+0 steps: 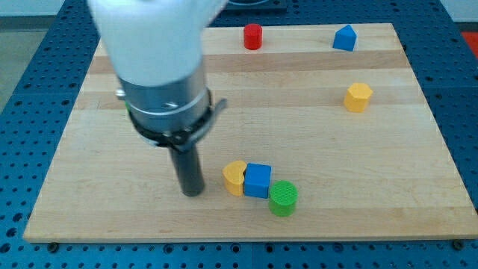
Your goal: Push the green star towards the down
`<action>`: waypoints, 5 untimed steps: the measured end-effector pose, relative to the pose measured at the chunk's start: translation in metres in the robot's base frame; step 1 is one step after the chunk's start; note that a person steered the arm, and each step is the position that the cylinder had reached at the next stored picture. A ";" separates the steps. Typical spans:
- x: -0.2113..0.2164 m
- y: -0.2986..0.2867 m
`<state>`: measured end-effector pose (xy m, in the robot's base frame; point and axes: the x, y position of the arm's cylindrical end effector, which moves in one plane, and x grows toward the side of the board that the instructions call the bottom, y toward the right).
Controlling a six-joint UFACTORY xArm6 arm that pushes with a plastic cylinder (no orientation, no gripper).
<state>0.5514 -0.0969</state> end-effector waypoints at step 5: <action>-0.144 -0.144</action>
<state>0.4073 -0.2412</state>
